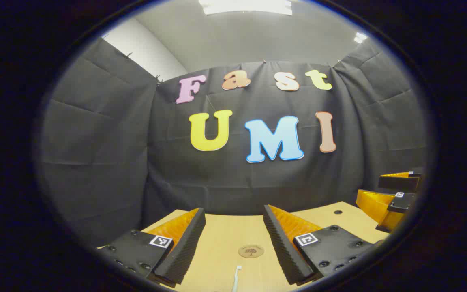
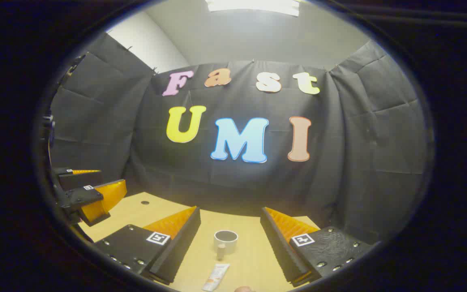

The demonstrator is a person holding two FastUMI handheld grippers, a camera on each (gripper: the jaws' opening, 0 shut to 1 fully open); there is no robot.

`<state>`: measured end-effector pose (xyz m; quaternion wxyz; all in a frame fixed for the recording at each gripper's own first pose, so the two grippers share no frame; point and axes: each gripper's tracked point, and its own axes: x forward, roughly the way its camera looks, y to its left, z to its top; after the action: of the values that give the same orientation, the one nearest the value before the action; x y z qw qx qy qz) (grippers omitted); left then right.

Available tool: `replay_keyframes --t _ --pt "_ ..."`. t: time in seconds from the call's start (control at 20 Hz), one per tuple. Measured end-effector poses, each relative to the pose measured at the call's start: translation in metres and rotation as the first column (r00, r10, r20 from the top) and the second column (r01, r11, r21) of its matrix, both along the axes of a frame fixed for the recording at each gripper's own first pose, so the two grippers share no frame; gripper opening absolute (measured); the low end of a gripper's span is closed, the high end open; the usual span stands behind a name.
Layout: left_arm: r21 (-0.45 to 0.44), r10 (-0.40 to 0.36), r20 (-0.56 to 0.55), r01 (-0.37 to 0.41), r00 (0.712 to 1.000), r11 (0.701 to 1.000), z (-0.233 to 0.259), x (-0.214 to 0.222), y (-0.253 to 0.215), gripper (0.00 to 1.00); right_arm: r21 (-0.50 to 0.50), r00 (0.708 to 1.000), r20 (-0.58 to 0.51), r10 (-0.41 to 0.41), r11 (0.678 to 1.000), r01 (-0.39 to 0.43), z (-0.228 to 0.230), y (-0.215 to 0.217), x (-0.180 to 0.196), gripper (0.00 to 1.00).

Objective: Put the toothbrush and toothpaste on the desktop into the cup, then pick up the cup and place it on the coaster on the desktop.

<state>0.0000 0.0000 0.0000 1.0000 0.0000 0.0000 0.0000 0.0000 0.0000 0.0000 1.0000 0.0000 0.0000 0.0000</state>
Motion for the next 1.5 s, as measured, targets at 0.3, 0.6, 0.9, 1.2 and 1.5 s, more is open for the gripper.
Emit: replay_keyframes --t 0.3,0.6,0.9,1.2,1.5 --pt "-0.001 -0.083 -0.060 0.083 0.995 0.997 -0.014 0.015 -0.009 0.93 0.045 0.989 -0.124 -0.082 0.995 0.088 -0.023 -0.021 0.014 0.93" --pt "-0.009 -0.112 -0.090 0.112 0.990 0.994 -0.026 0.047 -0.013 0.94 0.010 0.966 -0.231 -0.120 0.992 0.126 -0.047 -0.029 0.022 0.93" --pt "-0.042 -0.164 -0.143 0.160 0.976 0.986 -0.044 0.052 -0.025 0.94 -0.021 0.946 -0.310 -0.092 0.996 0.090 -0.066 -0.018 0.035 0.93" --pt "-0.058 -0.193 -0.305 0.184 0.932 0.981 -0.093 0.059 -0.028 0.94 0.025 0.877 -0.480 -0.022 0.999 0.038 -0.109 0.001 0.049 0.93" --pt "-0.113 -0.206 -0.534 0.172 0.820 0.979 -0.163 0.057 -0.030 0.95 0.086 0.766 -0.641 0.045 0.996 0.013 -0.151 0.014 0.053 0.93"
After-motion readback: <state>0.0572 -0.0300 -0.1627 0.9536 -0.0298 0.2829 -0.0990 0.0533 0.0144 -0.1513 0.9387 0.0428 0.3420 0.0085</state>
